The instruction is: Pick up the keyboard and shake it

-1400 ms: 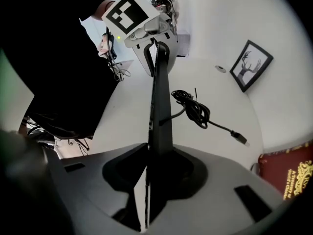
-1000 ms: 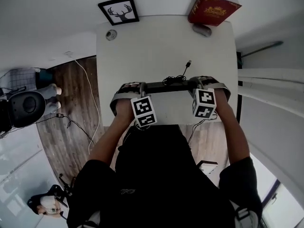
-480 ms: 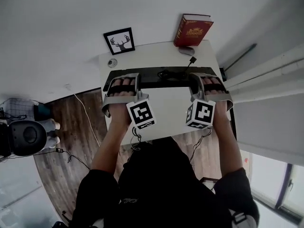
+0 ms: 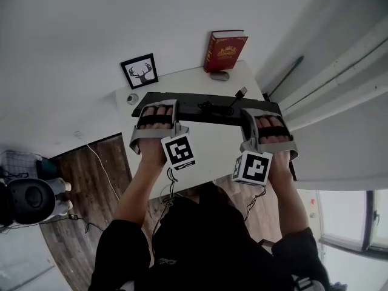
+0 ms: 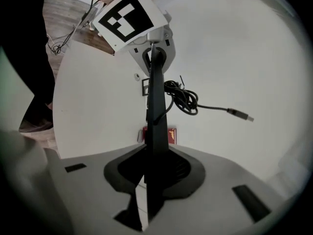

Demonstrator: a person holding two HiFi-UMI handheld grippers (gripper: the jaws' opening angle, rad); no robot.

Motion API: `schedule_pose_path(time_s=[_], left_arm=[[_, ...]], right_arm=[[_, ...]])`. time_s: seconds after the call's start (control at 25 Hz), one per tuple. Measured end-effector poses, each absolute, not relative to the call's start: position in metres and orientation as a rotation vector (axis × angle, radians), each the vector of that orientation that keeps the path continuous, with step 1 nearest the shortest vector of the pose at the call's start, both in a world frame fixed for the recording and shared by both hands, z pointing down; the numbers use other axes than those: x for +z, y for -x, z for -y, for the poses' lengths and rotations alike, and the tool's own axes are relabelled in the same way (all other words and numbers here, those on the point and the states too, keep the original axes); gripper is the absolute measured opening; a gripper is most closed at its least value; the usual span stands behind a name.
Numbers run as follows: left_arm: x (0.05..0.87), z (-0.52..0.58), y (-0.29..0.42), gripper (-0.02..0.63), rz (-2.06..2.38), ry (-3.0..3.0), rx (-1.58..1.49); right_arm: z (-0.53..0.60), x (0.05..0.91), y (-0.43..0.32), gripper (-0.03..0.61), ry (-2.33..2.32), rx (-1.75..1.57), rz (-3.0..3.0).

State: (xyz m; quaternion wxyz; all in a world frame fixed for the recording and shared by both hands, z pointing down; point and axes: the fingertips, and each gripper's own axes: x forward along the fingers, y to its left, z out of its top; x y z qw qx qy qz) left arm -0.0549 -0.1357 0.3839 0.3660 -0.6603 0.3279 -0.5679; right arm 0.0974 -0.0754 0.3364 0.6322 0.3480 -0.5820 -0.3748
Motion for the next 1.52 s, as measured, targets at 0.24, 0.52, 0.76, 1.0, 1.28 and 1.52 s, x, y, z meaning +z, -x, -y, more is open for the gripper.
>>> schedule_pose_path(time_s=[0.24,0.52,0.76,1.0,1.28,1.52], left_arm=[[0.350,0.170,-0.005,0.071,-0.834,1.696,-1.353],[0.308,0.189,-0.073,0.071,-0.778,1.711,-1.242],[0.288,0.190,-0.108,0.071,-0.747,1.654,-1.155],[0.278,0.166,-0.089,0.071,-0.721,1.642,-1.162],[0.258,0.144,-0.043,0.070,-0.800,1.510,-1.224],[0.249,0.119,0.022,0.075,-0.931,1.334,-1.421]], right_arm=[[0.063,0.293,-0.132,0.094,-0.852,-0.852,1.201],[0.054,0.251,-0.166,0.097,-0.957,-0.791,1.105],[0.046,0.239,-0.201,0.098,-0.998,-0.765,1.057],[0.061,0.242,-0.220,0.097,-1.043,-0.750,1.109],[0.110,0.260,-0.211,0.097,-0.994,-0.793,1.162],[0.151,0.280,-0.146,0.097,-0.869,-0.928,1.322]])
